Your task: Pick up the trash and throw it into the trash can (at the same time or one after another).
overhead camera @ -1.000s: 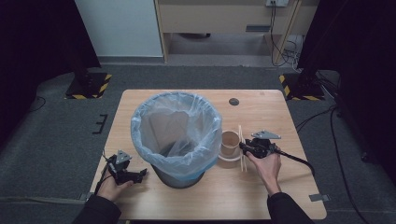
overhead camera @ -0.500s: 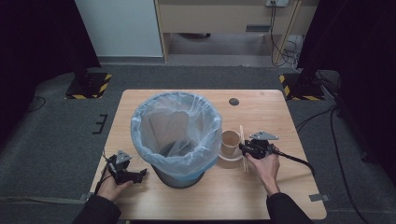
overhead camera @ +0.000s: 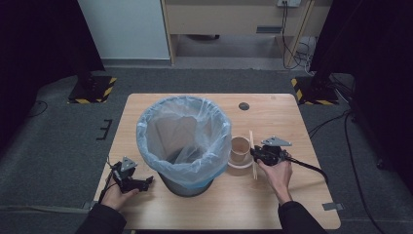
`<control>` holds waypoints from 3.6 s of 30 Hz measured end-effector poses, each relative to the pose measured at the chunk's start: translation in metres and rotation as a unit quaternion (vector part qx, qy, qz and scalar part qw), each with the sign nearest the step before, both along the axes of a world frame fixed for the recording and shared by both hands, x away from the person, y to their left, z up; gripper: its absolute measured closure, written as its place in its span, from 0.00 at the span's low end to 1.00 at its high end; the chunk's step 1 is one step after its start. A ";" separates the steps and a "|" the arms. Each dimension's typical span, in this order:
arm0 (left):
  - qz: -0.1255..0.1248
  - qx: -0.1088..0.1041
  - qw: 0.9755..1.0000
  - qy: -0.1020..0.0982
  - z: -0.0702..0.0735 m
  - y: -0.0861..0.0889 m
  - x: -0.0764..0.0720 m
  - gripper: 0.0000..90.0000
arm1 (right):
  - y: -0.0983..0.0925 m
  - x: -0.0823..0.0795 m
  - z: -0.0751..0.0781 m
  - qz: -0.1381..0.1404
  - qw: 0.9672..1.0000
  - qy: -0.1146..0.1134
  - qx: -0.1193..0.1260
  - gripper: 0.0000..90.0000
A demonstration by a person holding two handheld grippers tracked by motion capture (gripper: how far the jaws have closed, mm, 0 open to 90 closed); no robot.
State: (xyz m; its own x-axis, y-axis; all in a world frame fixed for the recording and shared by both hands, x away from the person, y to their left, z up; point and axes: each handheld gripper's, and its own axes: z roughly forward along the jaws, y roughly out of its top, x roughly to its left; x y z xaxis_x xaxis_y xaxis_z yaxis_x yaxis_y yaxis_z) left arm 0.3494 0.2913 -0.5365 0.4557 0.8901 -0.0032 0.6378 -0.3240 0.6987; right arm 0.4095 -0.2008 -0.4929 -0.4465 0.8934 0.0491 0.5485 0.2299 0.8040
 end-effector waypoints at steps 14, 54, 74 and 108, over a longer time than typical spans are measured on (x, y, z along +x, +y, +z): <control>0.000 0.000 1.000 0.000 0.000 0.000 0.000 0.00 | -0.001 0.001 0.000 -0.013 1.000 -0.011 -0.009 0.76; 0.000 0.000 1.000 0.000 0.000 0.000 0.000 0.00 | 0.000 0.001 -0.003 -0.010 1.000 0.007 -0.016 0.95; -0.001 0.000 1.000 0.000 0.000 0.000 0.000 0.00 | -0.022 -0.002 0.027 -0.036 0.997 -0.044 0.055 0.95; 0.000 0.000 1.000 0.000 0.000 0.000 0.000 0.00 | -0.045 -0.036 0.140 0.011 0.951 -0.218 0.220 0.95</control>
State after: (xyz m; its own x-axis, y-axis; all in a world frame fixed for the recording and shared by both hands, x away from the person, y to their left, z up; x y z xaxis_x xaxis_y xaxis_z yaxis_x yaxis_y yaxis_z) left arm 0.3494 0.2912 -0.5365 0.4555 0.8902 -0.0026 0.6373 -0.3241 0.6991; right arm 0.3738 -0.2462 -0.3524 -0.5282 0.8195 0.2222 0.1408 -0.1735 0.9747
